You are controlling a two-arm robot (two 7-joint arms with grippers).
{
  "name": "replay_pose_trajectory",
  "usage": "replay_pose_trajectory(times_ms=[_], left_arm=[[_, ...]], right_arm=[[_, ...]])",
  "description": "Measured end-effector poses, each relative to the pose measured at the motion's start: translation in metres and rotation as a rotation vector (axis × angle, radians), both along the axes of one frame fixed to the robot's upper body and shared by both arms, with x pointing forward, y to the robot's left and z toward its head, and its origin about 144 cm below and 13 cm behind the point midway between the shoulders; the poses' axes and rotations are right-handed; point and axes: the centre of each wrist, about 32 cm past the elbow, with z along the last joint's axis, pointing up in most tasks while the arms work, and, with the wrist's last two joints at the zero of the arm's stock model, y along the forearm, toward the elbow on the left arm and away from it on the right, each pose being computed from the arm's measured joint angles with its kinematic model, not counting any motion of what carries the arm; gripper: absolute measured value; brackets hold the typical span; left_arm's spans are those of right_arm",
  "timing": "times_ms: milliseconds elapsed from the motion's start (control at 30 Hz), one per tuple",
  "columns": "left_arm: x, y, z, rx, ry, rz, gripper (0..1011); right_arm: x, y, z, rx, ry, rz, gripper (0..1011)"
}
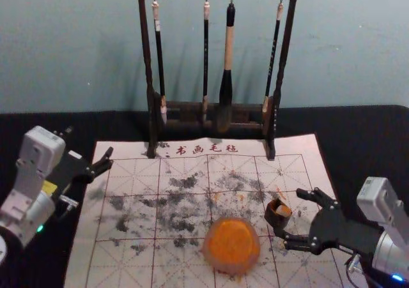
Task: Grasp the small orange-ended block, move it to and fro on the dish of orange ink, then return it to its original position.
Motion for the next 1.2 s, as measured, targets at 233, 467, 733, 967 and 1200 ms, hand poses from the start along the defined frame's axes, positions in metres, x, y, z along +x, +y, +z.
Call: replay_pose_trajectory(times_ms=[233,467,733,967,1200], left_arm=[[0.0000,0.0000,0.0000,0.000,0.000,0.000,1001],[0.0000,0.0000,0.0000,0.000,0.000,0.000,1001],[0.0000,0.0000,0.0000,0.000,0.000,0.000,1001],[0.0000,0.0000,0.0000,0.000,0.000,0.000,1001],[0.0000,0.0000,0.0000,0.000,0.000,0.000,1001]], right_arm=[[0.0045,0.0014,-0.0014,0.002,0.009,0.002,1003],[0.0073,0.0018,-0.0009,0.003,0.013,0.000,1003],[0.0079,0.0016,-0.0007,0.003,0.016,-0.003,1003],[0.0078,0.0016,-0.0007,0.003,0.015,-0.003,1003],[0.0076,0.0017,-0.0007,0.003,0.015,-0.002,1003]])
